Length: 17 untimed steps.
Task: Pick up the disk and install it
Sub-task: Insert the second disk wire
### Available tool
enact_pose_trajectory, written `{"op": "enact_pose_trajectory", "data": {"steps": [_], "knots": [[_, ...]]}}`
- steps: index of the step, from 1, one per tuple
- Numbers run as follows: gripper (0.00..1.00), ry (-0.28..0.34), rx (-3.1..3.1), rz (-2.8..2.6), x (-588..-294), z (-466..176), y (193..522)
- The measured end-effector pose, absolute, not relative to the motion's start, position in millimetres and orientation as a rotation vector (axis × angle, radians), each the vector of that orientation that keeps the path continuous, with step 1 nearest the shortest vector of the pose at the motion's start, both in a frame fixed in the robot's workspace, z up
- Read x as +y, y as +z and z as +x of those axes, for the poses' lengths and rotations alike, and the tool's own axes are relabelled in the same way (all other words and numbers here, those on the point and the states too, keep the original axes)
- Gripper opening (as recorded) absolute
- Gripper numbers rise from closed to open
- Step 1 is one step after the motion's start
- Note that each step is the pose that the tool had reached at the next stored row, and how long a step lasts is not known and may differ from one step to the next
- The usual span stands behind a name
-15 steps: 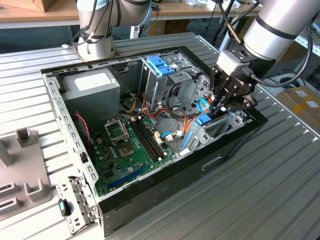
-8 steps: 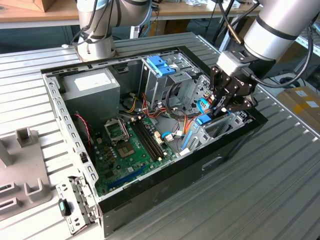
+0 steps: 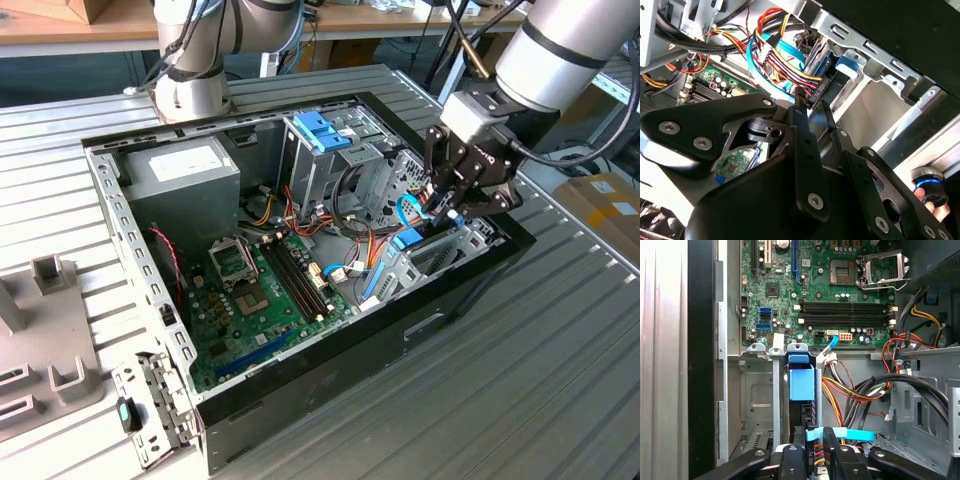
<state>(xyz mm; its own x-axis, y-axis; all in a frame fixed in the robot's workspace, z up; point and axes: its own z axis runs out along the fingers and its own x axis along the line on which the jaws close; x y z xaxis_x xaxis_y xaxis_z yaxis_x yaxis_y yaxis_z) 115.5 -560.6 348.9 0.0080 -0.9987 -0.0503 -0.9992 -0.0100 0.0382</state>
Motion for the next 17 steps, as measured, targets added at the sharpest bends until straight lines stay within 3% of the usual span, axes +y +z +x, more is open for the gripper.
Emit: {"op": "enact_pose_trajectory", "data": {"steps": [17], "knots": [[0.27,0.107,2.202,-2.223,-561,117,376]]}}
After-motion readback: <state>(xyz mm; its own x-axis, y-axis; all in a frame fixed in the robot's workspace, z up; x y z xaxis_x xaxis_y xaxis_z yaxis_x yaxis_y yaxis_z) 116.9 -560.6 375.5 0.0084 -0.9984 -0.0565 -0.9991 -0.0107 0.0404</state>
